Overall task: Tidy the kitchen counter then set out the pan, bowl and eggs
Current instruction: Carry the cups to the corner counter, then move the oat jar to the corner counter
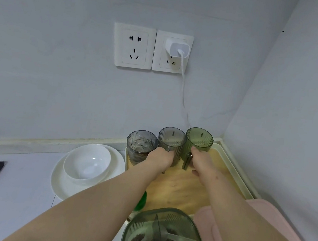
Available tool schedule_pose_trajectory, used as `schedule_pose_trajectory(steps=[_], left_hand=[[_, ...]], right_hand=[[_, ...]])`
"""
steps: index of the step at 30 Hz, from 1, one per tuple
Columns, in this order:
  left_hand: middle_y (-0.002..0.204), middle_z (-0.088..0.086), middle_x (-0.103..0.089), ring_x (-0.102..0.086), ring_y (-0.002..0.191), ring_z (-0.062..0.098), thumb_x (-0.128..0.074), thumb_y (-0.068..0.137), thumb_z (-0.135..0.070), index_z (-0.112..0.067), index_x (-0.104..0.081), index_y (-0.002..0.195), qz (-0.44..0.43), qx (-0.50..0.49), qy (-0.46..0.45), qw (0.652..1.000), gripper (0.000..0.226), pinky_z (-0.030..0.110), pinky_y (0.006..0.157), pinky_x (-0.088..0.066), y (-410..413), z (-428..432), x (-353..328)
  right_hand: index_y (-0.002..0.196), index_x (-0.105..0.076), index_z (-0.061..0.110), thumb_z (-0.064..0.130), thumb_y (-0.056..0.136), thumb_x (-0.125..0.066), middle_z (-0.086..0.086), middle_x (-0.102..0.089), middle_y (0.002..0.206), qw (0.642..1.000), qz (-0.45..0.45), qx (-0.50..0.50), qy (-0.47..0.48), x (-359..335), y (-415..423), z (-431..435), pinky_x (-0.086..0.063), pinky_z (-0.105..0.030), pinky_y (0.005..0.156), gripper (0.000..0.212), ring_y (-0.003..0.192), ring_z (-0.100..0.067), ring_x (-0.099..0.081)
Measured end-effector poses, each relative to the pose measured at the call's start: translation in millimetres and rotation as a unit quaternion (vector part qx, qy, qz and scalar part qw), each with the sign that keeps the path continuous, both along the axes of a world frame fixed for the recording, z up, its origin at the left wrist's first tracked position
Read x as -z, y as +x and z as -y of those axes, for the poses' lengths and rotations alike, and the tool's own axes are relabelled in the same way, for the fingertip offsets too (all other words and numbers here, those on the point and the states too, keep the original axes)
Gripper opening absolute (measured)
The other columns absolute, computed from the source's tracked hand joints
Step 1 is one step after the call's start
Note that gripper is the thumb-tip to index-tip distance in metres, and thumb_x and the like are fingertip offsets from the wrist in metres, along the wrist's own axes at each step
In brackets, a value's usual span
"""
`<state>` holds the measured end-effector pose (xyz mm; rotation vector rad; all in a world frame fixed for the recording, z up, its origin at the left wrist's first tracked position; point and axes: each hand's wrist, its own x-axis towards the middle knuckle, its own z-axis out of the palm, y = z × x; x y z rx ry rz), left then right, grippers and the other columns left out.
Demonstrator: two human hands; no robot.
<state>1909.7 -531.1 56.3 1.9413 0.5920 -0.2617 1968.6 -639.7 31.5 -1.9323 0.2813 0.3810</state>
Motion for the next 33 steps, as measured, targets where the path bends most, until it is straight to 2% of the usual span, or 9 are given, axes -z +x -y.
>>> schedule_pose_trajectory(steps=[4, 5, 6, 8, 11, 15, 19, 27, 33], left_hand=[[0.068, 0.008, -0.042, -0.039, 0.059, 0.018, -0.041, 0.095, -0.022, -0.01, -0.05, 0.072, 0.012, 0.007, 0.012, 1.0, 0.027, 0.024, 0.05, -0.027, -12.5, -3.1, -13.2], [0.074, 0.013, -0.046, -0.044, 0.065, 0.019, -0.042, 0.094, -0.021, 0.002, -0.05, 0.106, 0.018, 0.01, 0.015, 1.0, 0.028, 0.024, 0.05, -0.027, -16.4, -3.9, -17.3], [0.08, 0.017, -0.05, -0.049, 0.07, 0.021, -0.043, 0.093, -0.02, -0.01, -0.032, 0.072, 0.026, 0.012, 0.02, 0.999, 0.026, 0.025, 0.052, -0.029, -20.0, -5.7, -21.3], [0.077, 0.015, -0.051, -0.05, 0.07, 0.024, -0.043, 0.091, -0.018, -0.008, -0.052, 0.073, 0.048, 0.019, 0.025, 0.998, 0.023, 0.024, 0.056, -0.03, -28.9, -9.0, -30.0], [0.059, 0.004, -0.039, -0.033, 0.052, 0.019, -0.045, 0.09, -0.014, -0.013, -0.04, 0.063, 0.091, 0.023, 0.008, 0.996, 0.027, 0.026, 0.049, -0.025, -46.4, -15.6, -44.7], [0.06, 0.007, -0.046, -0.042, 0.054, 0.022, -0.047, 0.09, -0.015, -0.015, -0.047, 0.062, 0.153, -0.006, -0.041, 0.987, 0.028, 0.026, 0.053, -0.035, -84.4, -33.2, -68.6], [0.085, 0.004, -0.062, -0.061, 0.085, 0.022, -0.05, 0.091, -0.019, -0.019, -0.057, 0.075, 0.216, -0.068, -0.088, 0.97, 0.018, 0.03, 0.075, -0.046, -138.0, -61.3, -87.7], [0.087, -0.001, -0.062, -0.062, 0.08, 0.015, -0.048, 0.094, -0.021, -0.013, -0.059, 0.101, 0.238, -0.243, -0.08, 0.937, 0.016, 0.027, 0.074, -0.046, -282.6, -158.4, -94.6], [0.087, 0.003, -0.064, -0.059, 0.071, 0.012, -0.051, 0.094, -0.019, -0.019, -0.06, 0.087, 0.259, -0.391, -0.054, 0.882, 0.011, 0.027, 0.07, -0.046, -422.9, -232.9, -92.6]], right_hand=[[0.101, -0.05, 0.007, 0.026, 0.092, -0.046, -0.008, -0.049, 0.084, 1.0, 0.008, 0.014, -0.016, -8.2, -12.0, 6.1, -0.037, -0.031, 0.076, 0.021, 0.078, -0.024, -0.046], [0.102, -0.05, 0.006, 0.023, 0.091, -0.048, -0.006, -0.047, 0.078, 0.999, 0.013, 0.027, -0.013, -10.5, -17.1, 7.9, -0.036, -0.029, 0.071, 0.02, 0.072, -0.022, -0.044], [0.105, -0.05, 0.005, 0.02, 0.091, -0.049, -0.004, -0.043, 0.074, 0.999, 0.023, 0.04, -0.007, -12.7, -22.8, 9.7, -0.034, -0.027, 0.065, 0.02, 0.066, -0.019, -0.041], [0.105, -0.053, 0.003, 0.014, 0.091, -0.048, -0.003, -0.041, 0.072, 0.996, 0.054, 0.068, 0.003, -22.0, -39.2, 10.8, -0.028, -0.026, 0.056, 0.019, 0.063, -0.018, -0.038], [0.067, -0.045, 0.014, 0.007, 0.088, -0.047, -0.004, -0.036, 0.065, 0.99, 0.108, 0.085, 0.007, -47.7, -67.2, 2.0, -0.022, -0.028, 0.051, 0.022, 0.062, -0.02, -0.033], [0.07, -0.05, -0.001, 0.005, 0.09, -0.045, -0.023, -0.033, 0.065, 0.984, 0.168, 0.043, 0.032, -89.0, -114.6, -27.7, -0.035, -0.033, 0.053, 0.021, 0.058, -0.034, -0.04], [0.084, -0.051, 0.012, 0.01, 0.091, -0.046, -0.002, -0.045, 0.07, 0.979, 0.169, -0.02, 0.113, -111.6, -163.3, -66.8, -0.032, -0.026, 0.057, 0.009, 0.068, -0.017, -0.042], [0.079, -0.053, 0.02, 0.014, 0.092, -0.049, 0.001, -0.057, 0.087, 0.958, 0.083, -0.198, 0.191, -111.3, -280.3, -181.0, -0.041, -0.025, 0.07, 0.015, 0.081, -0.016, -0.053], [0.079, -0.056, 0.019, 0.017, 0.092, -0.05, 0.0, -0.058, 0.084, 0.918, 0.028, -0.343, 0.198, -103.0, -397.6, -269.6, -0.042, -0.025, 0.068, 0.015, 0.079, -0.016, -0.054]])
